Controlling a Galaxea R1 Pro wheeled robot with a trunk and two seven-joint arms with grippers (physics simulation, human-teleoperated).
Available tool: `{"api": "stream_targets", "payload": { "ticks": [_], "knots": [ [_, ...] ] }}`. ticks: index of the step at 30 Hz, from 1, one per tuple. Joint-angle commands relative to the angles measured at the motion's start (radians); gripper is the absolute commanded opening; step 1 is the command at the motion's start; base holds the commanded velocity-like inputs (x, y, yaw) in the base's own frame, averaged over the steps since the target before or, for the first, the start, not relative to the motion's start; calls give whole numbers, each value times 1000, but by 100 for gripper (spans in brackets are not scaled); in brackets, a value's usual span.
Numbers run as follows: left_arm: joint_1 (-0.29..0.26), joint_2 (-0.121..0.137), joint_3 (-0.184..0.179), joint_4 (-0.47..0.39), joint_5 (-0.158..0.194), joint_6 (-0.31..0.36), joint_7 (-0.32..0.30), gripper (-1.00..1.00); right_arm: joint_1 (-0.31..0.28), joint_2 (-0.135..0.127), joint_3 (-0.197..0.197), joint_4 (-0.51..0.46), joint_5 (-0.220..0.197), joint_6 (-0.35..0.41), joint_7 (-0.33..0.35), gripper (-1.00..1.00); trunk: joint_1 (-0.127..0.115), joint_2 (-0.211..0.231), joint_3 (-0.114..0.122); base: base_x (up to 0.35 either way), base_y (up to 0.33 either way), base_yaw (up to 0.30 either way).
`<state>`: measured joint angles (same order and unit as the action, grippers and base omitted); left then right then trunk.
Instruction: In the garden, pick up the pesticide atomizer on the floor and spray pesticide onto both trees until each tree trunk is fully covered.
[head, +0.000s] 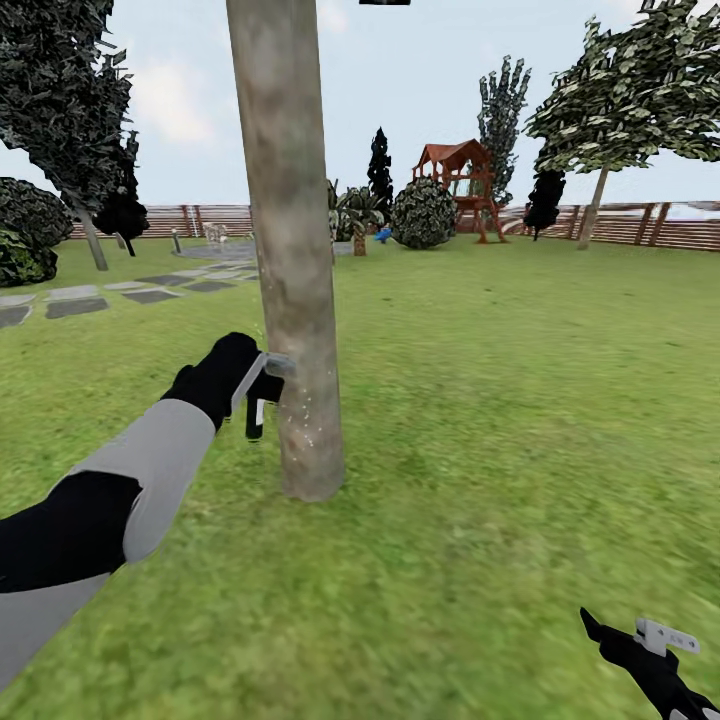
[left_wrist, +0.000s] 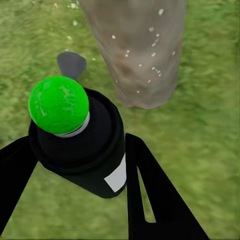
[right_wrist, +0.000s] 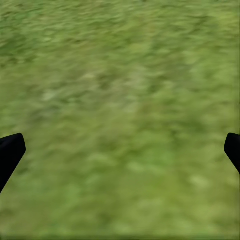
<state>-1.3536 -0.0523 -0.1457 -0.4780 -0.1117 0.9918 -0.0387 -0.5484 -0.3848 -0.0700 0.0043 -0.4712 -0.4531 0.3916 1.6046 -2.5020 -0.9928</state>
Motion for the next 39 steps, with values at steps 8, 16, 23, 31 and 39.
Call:
{"api": "stream_targets", "payload": {
  "ticks": [8, 16, 23, 31, 39],
  "knots": [
    [-113, -3, -3, 3, -5, 9, -7, -100, -1, 0, -7, 2, -3, -1, 9, 100, 0, 0, -1, 0, 0, 0],
    [-236, -9, -3, 5, -3, 10, -9, -100, -1, 0, -7, 2, -3, -1, 9, 100, 0, 0, -1, 0, 0, 0],
    [-273, -8, -3, 40, -3, 13, -10, -100, -1, 0, -7, 2, -3, -1, 9, 100, 0, 0, -1, 0, 0, 0],
    [-273, -9, -7, 252, -5, 7, -10, -100, -1, 0, -7, 2, -3, -1, 9, 100, 0, 0, -1, 0, 0, 0],
    [-245, -7, -6, 369, -6, -22, -12, -100, -1, 0, -7, 2, -3, -1, 9, 100, 0, 0, -1, 0, 0, 0]
  ]
}}
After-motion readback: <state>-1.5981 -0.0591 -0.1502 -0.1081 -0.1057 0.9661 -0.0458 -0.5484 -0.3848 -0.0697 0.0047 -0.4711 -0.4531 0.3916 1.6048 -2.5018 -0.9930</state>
